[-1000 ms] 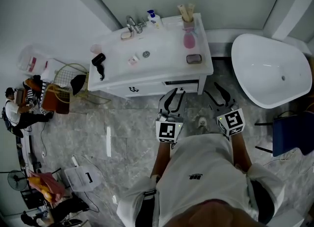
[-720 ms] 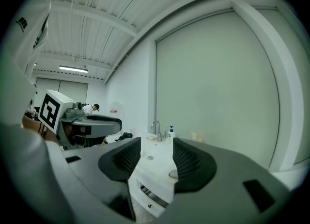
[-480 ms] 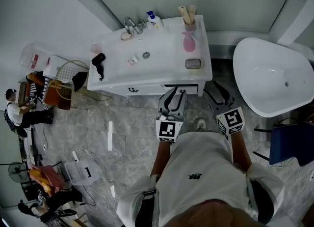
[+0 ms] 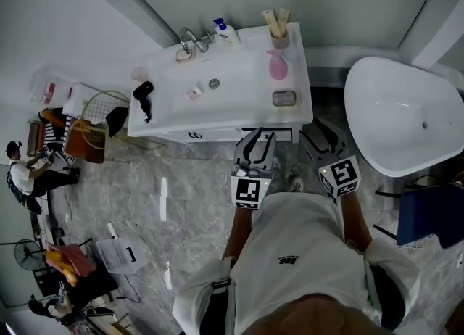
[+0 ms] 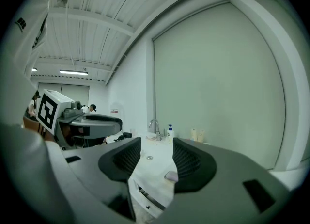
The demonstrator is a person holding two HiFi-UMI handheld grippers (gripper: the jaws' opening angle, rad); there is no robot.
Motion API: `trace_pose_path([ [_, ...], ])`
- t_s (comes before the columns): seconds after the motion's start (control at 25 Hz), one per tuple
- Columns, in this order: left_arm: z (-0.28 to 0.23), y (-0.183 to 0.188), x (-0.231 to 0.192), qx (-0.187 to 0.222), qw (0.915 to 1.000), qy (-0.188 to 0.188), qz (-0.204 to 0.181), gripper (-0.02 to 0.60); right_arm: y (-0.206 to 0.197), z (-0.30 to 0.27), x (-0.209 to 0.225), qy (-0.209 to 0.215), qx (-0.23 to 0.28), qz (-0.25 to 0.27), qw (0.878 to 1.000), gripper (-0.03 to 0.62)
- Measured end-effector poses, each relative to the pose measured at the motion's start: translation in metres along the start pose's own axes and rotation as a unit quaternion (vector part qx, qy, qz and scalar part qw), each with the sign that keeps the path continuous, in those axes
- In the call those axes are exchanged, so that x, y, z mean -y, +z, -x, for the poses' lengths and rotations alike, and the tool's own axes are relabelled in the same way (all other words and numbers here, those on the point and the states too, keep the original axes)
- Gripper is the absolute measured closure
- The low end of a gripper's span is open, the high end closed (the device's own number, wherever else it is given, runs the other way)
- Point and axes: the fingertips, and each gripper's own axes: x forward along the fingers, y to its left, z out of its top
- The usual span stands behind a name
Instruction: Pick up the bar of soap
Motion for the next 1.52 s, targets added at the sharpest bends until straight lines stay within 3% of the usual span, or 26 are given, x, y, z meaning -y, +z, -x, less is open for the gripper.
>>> trace_pose_path([
  [0.64,-0.06,-0.011,-0.043,0.007,0.9996,-0.023,0.012,0.459,-0.003,-0.058,0.037,-0.02,-0.019,-0.002,1.0,0.375],
  [0.96,-0.096,-0.02,-0.064,-0.015,0.9989,-0.043,0.009,0.459,-0.007,-0.091,0.06,-0.029,-0.034,-0.009,0.999,0.375],
  [1.52,-0.151,-0.032,-0.102,-0.019,0.9972,-0.071,0.015,0.459,-0.009,-0.146,0.093,-0.048,-0.062,-0.001,0.997,0.375],
])
